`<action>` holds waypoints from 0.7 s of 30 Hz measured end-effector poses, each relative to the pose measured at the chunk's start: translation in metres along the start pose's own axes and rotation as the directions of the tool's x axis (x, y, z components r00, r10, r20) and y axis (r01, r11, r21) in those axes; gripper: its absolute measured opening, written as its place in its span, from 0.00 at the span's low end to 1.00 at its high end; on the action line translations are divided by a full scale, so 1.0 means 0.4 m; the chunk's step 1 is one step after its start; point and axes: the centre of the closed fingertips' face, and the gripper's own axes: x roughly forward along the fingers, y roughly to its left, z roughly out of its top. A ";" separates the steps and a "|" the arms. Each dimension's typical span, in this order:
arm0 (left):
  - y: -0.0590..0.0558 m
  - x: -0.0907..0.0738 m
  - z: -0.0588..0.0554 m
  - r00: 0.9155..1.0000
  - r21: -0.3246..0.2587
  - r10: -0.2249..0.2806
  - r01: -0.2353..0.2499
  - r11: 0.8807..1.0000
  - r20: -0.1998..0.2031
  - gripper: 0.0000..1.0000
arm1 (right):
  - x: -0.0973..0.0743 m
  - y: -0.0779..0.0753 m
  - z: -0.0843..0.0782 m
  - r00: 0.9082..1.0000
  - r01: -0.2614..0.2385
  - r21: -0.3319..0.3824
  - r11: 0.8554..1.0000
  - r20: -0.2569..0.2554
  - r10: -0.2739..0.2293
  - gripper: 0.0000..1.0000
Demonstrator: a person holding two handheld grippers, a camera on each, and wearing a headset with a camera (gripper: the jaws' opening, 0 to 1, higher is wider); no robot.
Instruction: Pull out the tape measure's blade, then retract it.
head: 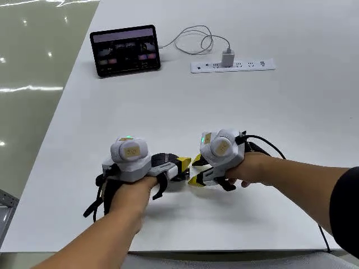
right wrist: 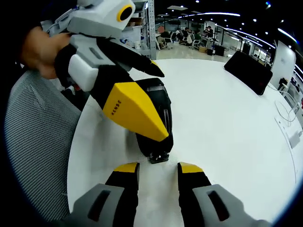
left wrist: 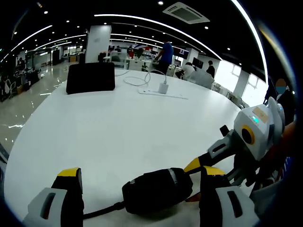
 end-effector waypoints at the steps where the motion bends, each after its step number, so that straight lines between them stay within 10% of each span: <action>1: 0.002 -0.001 0.001 1.000 -0.003 0.002 -0.002 1.000 0.002 1.00 | -0.003 0.000 -0.002 1.000 -0.001 0.003 1.000 -0.005 0.001 0.31; 11: 0.000 -0.008 0.002 1.000 0.014 -0.031 0.031 0.999 0.002 1.00 | -0.031 -0.007 0.001 1.000 0.013 -0.003 1.000 0.002 -0.013 0.42; 14: -0.023 -0.015 -0.020 0.994 0.032 -0.092 0.094 0.995 -0.053 1.00 | -0.041 -0.006 0.004 1.000 0.014 -0.001 1.000 0.010 -0.014 0.45; 21: -0.037 -0.032 -0.023 0.986 0.159 -0.152 0.162 0.974 -0.073 1.00 | -0.066 0.000 0.004 1.000 0.020 0.006 1.000 0.019 -0.020 0.52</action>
